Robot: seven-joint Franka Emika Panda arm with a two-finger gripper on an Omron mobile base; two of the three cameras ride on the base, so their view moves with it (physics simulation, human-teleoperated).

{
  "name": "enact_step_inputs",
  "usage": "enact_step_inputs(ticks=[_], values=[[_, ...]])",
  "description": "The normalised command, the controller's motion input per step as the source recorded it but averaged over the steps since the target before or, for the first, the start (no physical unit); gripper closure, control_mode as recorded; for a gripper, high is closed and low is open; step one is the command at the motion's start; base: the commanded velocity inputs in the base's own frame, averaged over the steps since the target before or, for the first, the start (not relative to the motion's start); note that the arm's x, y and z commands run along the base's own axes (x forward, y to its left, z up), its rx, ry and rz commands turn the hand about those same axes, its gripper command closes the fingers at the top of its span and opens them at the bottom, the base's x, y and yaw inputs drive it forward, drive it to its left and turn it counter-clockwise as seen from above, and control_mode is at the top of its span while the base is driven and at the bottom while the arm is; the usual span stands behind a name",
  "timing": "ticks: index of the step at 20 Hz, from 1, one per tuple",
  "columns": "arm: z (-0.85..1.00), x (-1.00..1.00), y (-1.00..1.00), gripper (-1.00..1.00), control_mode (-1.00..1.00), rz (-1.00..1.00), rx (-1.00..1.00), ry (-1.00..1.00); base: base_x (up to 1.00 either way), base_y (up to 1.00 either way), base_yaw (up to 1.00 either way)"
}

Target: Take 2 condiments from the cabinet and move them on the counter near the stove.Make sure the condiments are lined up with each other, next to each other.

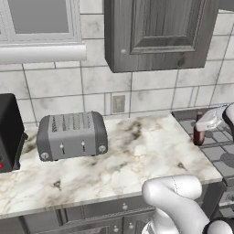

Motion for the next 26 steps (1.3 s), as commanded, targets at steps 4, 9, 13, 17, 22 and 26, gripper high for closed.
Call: enact_step_inputs(ticks=[4, 9, 13, 17, 22, 26], values=[[-0.44, 0.04, -0.20, 1.00, -1.00, 0.07, 0.00, -0.01, 0.00, 0.00, 0.00], [-0.25, 0.00, -0.27, 1.00, -1.00, 0.09, 0.00, -0.06, 0.00, 0.00, 0.00], [-0.16, 0.00, -0.21, 1.00, -1.00, 0.09, 0.00, -0.04, 0.00, 0.00, 0.00], [-0.07, 0.00, -0.08, 1.00, -1.00, 0.08, 0.00, -0.02, 0.00, 0.00, 0.00], [-0.07, 0.00, -0.05, 1.00, -1.00, 0.05, 0.00, -0.01, 0.00, 0.00, 0.00], [-0.10, 0.00, 0.00, 1.00, -1.00, 0.02, 0.00, 0.00, 0.00, 0.00, 0.00]])
